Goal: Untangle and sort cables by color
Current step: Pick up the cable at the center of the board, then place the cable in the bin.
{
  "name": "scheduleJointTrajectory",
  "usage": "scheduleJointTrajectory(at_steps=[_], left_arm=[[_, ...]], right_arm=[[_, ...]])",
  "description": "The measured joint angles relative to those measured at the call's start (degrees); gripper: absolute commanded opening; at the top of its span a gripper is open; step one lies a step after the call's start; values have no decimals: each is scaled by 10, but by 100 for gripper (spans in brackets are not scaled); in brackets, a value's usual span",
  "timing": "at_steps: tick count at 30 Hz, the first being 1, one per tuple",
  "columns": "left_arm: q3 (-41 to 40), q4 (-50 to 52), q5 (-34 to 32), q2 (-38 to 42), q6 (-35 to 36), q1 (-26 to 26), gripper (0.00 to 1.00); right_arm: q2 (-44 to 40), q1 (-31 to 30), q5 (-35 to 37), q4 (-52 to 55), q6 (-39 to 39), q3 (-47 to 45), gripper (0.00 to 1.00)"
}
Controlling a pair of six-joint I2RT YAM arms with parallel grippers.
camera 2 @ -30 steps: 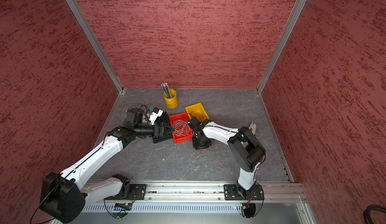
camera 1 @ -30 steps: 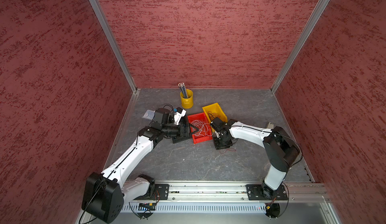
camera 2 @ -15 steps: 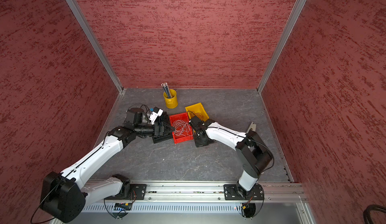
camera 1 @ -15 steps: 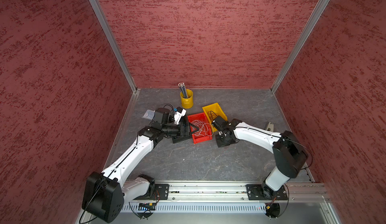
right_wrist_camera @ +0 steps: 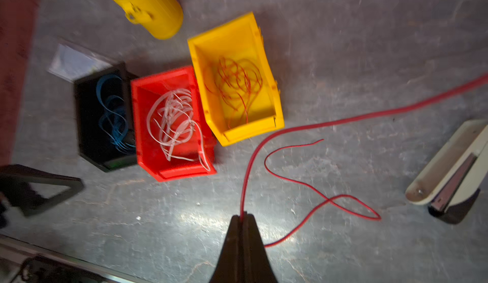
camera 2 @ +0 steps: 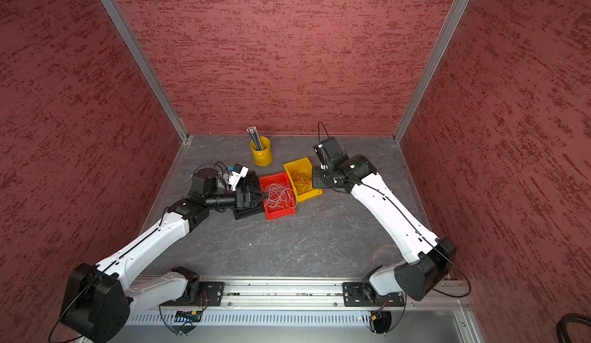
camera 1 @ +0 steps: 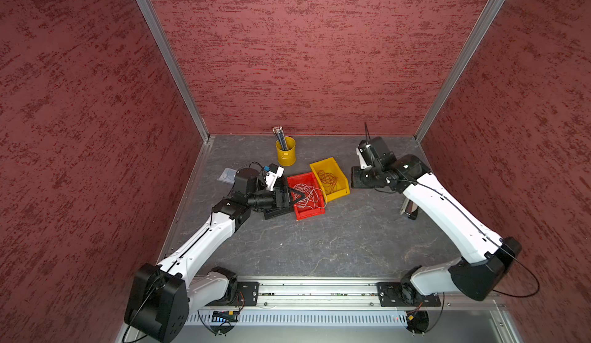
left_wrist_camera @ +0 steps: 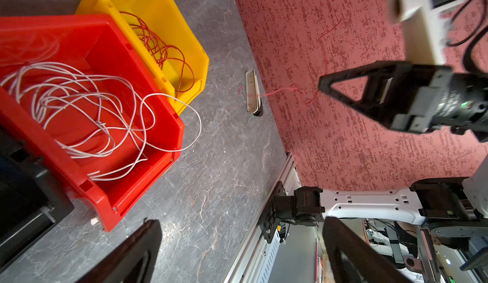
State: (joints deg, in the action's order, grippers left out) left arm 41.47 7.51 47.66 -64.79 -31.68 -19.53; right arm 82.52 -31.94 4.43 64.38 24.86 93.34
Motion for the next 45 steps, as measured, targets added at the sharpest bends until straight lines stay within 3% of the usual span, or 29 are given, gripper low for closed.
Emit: scheduleJointTrajectory(at_steps=[6,12,19,36,45], left_arm=[[0,2,5,0,1,10,100],[0,14,4,10,0,28,100],[4,48,5,19,0,52,100],[15,137,14,48,19,85,100],[22,146,17,48,20,87,100]], right_arm=[[79,18,-17,20,-15,152,0],[171,35,-43,14,-8,202,0],[224,37,-63,-39,29,198,0],[268,36,-134,-217,146,69,0],[265,32,-169,-247,163,42,0]])
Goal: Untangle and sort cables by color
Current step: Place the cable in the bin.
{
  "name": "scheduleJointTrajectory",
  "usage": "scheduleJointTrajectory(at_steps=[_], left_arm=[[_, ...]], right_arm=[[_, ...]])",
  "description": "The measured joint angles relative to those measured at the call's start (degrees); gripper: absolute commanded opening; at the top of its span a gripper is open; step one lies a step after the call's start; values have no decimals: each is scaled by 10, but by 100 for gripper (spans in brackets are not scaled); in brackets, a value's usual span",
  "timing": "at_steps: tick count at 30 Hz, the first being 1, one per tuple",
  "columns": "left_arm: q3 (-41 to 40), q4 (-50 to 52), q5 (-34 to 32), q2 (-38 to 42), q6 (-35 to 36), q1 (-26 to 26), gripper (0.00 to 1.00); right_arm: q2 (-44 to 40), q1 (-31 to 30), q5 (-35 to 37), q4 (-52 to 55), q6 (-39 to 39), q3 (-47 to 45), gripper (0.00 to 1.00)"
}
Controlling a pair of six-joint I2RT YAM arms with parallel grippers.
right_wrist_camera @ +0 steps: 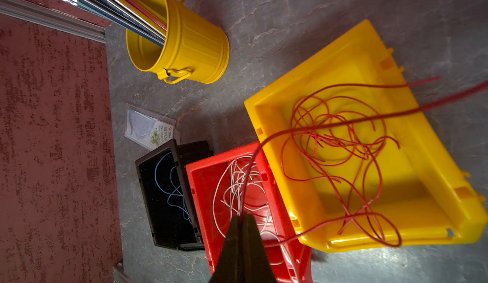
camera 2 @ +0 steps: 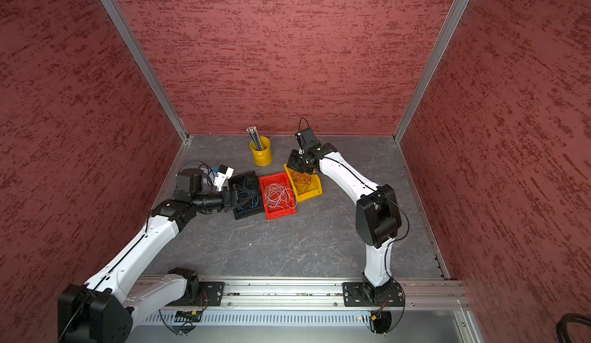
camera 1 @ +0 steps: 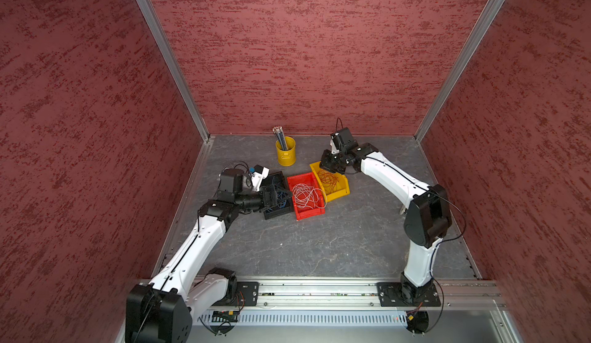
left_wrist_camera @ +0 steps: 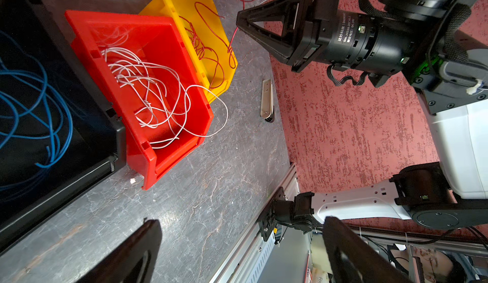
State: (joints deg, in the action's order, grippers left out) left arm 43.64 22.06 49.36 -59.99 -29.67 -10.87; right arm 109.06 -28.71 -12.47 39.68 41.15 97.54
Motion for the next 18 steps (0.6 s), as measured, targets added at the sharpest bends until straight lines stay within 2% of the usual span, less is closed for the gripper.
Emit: scheduleJointTrajectory(at_steps=[10,18], left_arm=[[0,2,0,6,0,0,100],[0,15,1,15,11,4,100]], right_arm=[[12,0,-2,-23,-9,-14,0],[82,1,-6,-30,-16,-28,0]])
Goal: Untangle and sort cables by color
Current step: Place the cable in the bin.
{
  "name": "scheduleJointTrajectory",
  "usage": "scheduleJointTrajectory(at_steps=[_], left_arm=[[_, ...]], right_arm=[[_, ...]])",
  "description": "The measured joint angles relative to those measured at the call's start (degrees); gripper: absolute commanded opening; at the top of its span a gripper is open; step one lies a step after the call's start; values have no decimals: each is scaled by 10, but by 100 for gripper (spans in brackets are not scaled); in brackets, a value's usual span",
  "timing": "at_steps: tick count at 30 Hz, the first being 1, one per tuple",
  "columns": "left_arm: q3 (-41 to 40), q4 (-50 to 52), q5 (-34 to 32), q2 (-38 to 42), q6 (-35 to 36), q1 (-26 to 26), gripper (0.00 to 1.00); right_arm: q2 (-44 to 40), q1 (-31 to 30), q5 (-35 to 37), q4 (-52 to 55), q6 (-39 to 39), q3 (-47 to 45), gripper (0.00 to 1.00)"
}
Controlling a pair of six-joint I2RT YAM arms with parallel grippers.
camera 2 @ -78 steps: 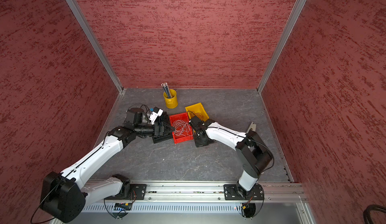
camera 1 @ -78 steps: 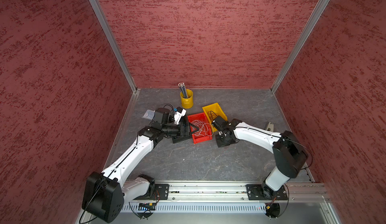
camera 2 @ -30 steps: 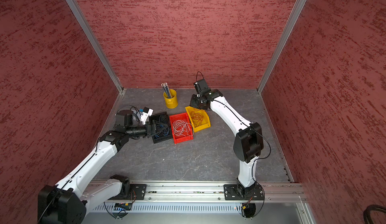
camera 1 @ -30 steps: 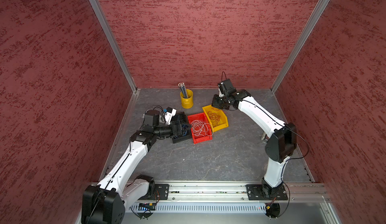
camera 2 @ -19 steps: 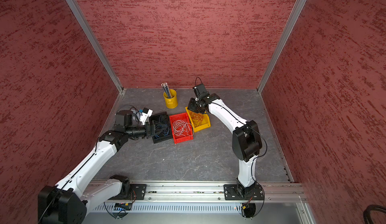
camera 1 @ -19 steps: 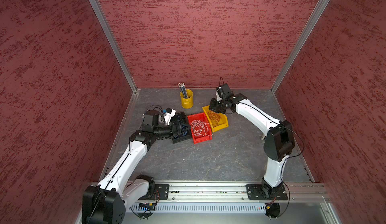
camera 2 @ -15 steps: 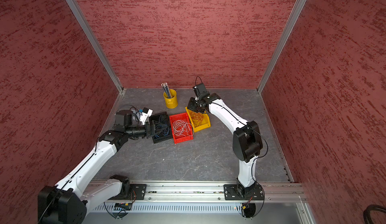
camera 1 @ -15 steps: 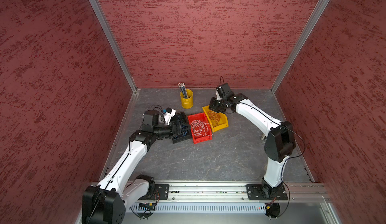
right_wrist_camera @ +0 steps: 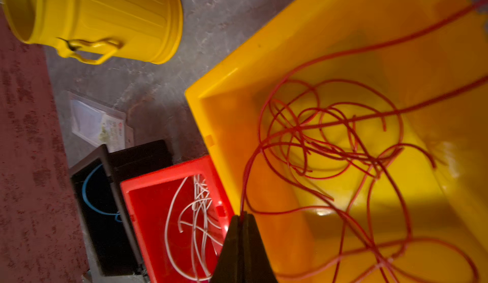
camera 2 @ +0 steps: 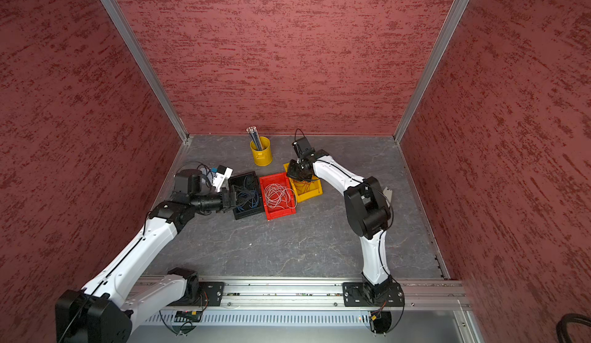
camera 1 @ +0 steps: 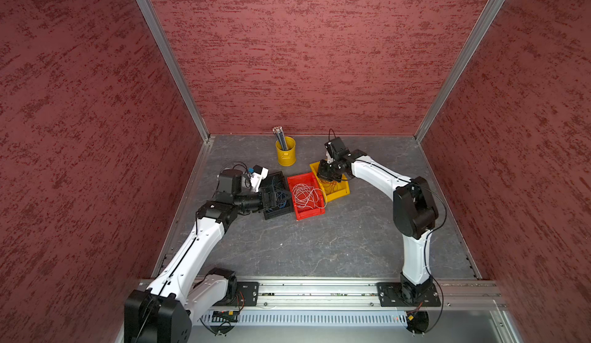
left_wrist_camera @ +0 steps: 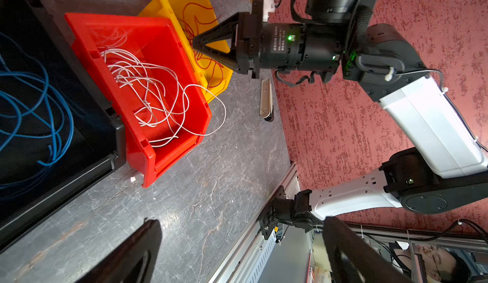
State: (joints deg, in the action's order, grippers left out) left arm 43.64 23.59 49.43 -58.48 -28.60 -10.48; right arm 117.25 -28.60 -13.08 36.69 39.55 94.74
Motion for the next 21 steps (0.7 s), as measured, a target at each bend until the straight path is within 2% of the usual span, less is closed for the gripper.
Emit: scheduleJointTrajectory(at_steps=[9,11,13,16,18,21], left_arm=[[0,1,0,0,2,3,100],[0,3,0,0,2,3,100],[0,5,0,0,2,5,100],[0,6,0,-1,2,6,100],[0,6,0,-2,2,6,100],[0,5,0,-5,2,6,100]], right_arm=[[1,6,2,-1,-14,0,1],[1,6,2,-1,-17,0,14],[1,7,2,2,-22,0,30],[-2,8,3,9,-23,0,45],[-10,9,2,13,-26,0,50],[-33,9,2,21,-25,0,52]])
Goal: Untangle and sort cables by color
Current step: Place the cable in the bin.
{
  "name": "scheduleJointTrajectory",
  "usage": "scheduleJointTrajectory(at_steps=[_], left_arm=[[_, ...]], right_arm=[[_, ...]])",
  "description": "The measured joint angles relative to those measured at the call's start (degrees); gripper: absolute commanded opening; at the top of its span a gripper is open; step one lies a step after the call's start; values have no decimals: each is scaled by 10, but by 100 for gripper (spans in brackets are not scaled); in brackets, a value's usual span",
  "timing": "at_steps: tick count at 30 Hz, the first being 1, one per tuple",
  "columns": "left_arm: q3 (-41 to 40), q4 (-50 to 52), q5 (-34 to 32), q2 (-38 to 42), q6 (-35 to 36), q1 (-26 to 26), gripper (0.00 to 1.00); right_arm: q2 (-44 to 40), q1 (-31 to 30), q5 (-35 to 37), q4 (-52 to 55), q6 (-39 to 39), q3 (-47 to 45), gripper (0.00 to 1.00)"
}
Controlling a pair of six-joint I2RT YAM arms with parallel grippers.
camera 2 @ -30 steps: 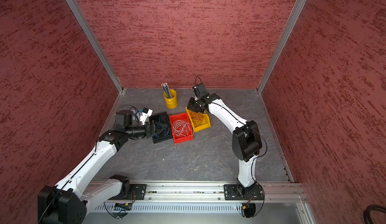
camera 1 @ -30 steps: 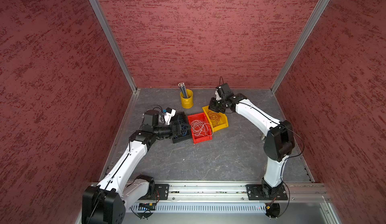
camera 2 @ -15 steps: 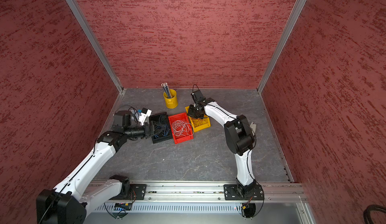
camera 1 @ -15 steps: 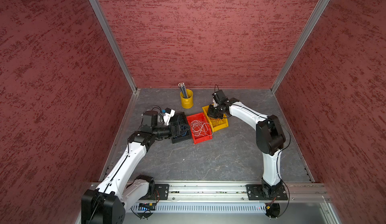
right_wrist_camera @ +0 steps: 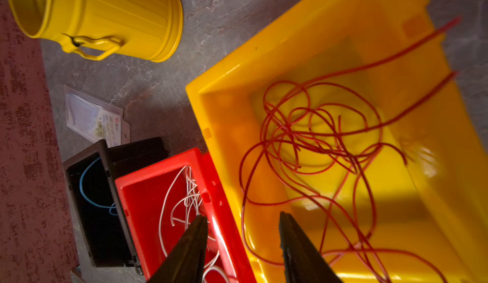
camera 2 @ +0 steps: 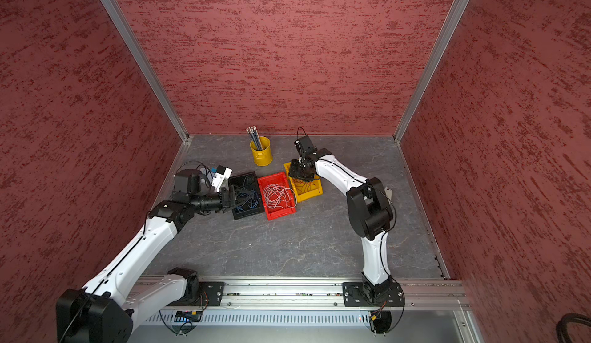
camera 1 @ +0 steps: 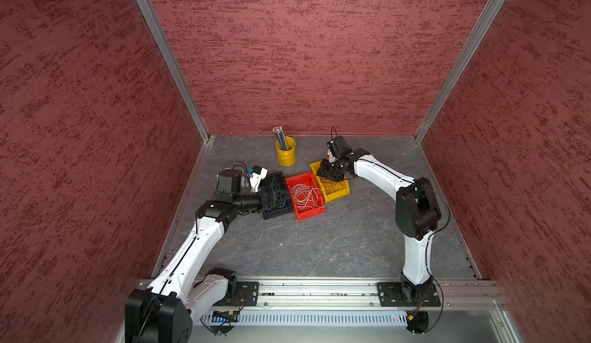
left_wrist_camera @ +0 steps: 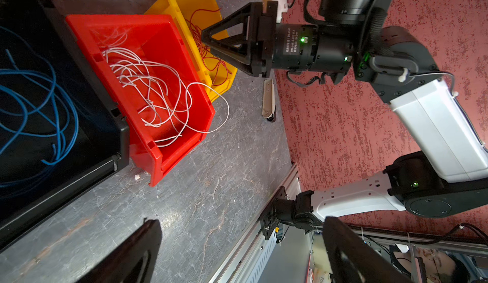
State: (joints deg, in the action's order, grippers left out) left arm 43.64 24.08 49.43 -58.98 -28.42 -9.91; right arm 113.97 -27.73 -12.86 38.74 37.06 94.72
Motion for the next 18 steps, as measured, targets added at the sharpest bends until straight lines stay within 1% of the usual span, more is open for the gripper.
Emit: scheduleJointTrajectory(at_steps=[1,2,3,4,5,6,8,9,18], left_arm=[[0,0,0,0,0,0,100],[0,-1,0,0,0,0,100],[0,-1,0,0,0,0,100],[0,-1,0,0,0,0,100],[0,-1,0,0,0,0,100],[0,-1,0,0,0,0,100],[0,-1,0,1,0,0,100],[0,-1,0,1,0,0,100],[0,1,0,5,0,3,100]], right_arm=[[-9,0,0,2,0,0,51],[-18,0,0,4,0,0,48],[-28,0,1,5,0,0,43],[-34,0,2,6,-1,1,36],[-40,1,3,8,-4,2,28],[-43,2,4,9,-4,2,17],[-45,5,5,12,-6,2,1],[-43,8,7,15,-6,2,0],[2,14,16,19,-6,-2,0]])
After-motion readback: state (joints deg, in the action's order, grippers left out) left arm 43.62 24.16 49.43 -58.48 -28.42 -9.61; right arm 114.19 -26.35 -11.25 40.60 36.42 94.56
